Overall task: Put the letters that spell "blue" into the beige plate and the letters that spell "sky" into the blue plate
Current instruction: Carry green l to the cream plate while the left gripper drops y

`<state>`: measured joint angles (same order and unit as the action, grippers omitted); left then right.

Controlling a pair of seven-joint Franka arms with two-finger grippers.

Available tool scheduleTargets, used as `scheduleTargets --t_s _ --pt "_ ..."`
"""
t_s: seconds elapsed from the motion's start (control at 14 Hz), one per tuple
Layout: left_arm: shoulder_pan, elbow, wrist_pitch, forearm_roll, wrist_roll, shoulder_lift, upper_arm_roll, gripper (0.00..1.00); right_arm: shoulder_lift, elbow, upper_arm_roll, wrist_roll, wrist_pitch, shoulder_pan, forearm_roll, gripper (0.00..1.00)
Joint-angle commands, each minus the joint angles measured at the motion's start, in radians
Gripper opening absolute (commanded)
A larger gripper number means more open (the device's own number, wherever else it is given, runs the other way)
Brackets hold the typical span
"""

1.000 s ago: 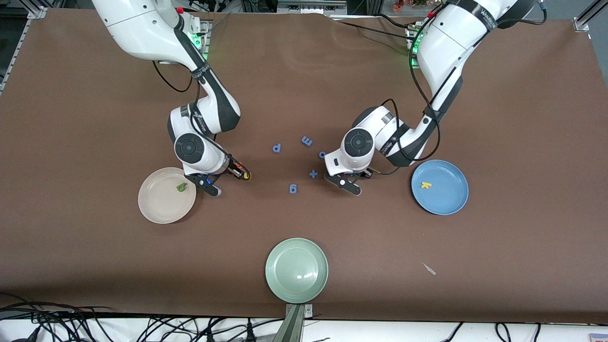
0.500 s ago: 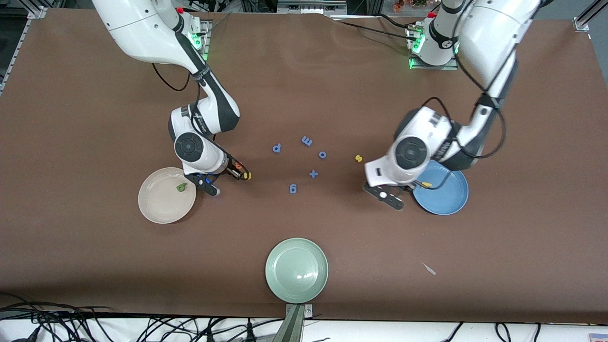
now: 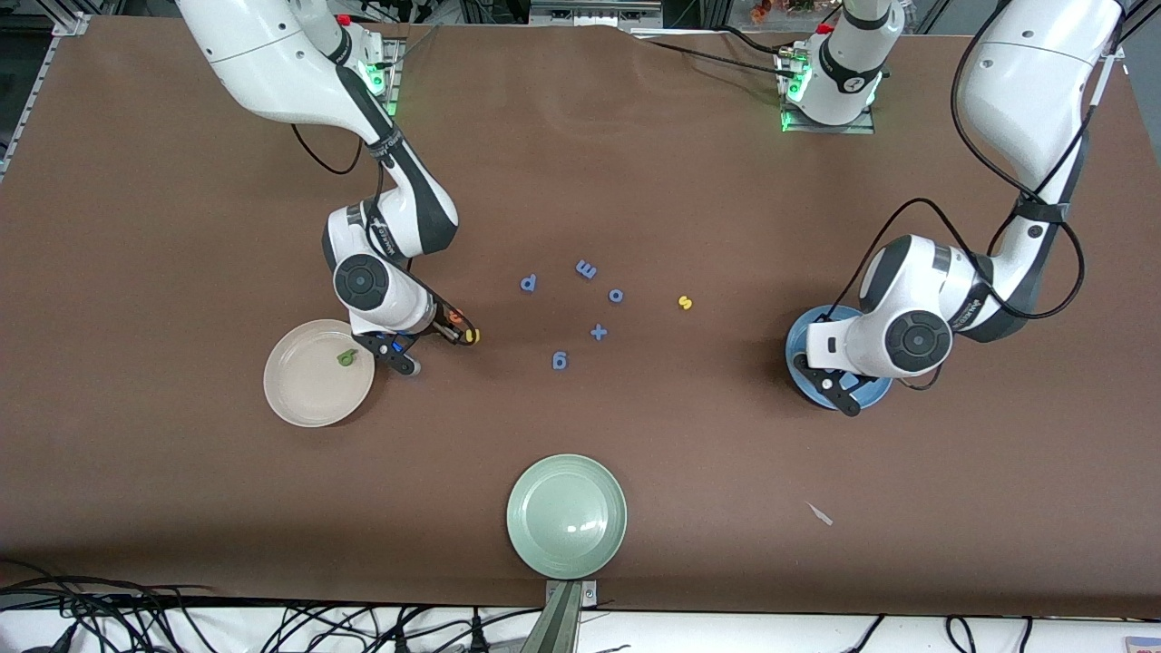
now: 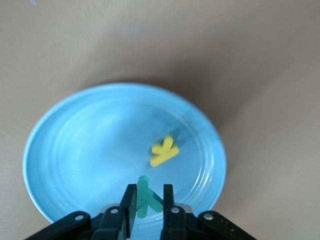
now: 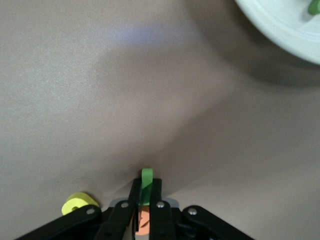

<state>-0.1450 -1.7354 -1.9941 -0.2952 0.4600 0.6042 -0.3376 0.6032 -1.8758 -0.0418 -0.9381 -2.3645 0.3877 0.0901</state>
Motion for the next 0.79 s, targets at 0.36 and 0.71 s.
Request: scheduleTargets --t_s 0.36,0.71 --pt "0.002 0.022 0.061 -0.013 -0.115 -0.015 -0.136 1.00 -0.079 0.135 0.190 0.436 0.341 -0.012 -0.007 0.00" --pt "0.091 0.017 0.069 0.050 -0.605 0.006 -0.215 1.00 -0.079 0.133 0.243 0.565 0.341 -0.012 0.003 0.32"
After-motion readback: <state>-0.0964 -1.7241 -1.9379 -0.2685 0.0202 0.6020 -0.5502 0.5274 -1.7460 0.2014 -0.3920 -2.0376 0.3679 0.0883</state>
